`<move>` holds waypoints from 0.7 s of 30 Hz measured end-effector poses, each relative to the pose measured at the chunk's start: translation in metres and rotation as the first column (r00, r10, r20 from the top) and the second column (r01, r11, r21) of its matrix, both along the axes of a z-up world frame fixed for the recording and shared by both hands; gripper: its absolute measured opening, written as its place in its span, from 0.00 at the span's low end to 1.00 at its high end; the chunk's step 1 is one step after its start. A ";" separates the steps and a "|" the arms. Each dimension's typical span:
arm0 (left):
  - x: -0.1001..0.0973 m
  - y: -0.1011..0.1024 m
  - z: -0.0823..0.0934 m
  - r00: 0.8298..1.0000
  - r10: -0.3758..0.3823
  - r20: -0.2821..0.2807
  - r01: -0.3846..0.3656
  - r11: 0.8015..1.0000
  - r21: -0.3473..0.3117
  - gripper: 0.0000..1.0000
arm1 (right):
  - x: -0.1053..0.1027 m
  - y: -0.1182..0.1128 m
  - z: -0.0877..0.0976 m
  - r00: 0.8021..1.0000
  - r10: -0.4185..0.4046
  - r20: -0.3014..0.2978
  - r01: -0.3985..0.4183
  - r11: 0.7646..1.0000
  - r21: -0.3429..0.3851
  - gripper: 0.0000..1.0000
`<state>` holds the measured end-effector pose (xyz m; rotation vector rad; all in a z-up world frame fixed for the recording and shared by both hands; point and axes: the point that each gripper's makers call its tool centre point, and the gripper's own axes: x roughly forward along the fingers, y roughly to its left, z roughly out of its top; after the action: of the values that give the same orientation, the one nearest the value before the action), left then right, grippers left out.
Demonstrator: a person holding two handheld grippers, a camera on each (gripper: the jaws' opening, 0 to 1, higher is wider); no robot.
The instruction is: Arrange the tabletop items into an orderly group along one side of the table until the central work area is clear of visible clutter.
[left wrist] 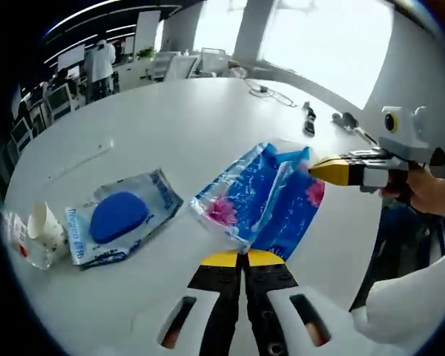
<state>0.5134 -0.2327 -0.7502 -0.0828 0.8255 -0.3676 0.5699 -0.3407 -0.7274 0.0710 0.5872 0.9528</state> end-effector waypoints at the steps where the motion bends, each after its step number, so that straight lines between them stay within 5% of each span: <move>1: 0.002 0.000 0.000 1.000 -0.006 0.004 0.006 1.000 0.002 0.00 | 0.000 -0.001 0.001 1.000 -0.004 0.002 0.004 1.000 -0.001 0.00; 21: 0.033 -0.004 0.000 1.000 -0.004 0.013 0.004 0.999 -0.041 0.00 | 0.016 -0.013 0.000 0.998 -0.057 0.012 0.057 0.998 -0.014 0.00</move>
<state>0.5468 -0.2367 -0.7505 -0.1168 0.8055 -0.3884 0.5860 -0.3539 -0.7271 0.0696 0.5786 0.8934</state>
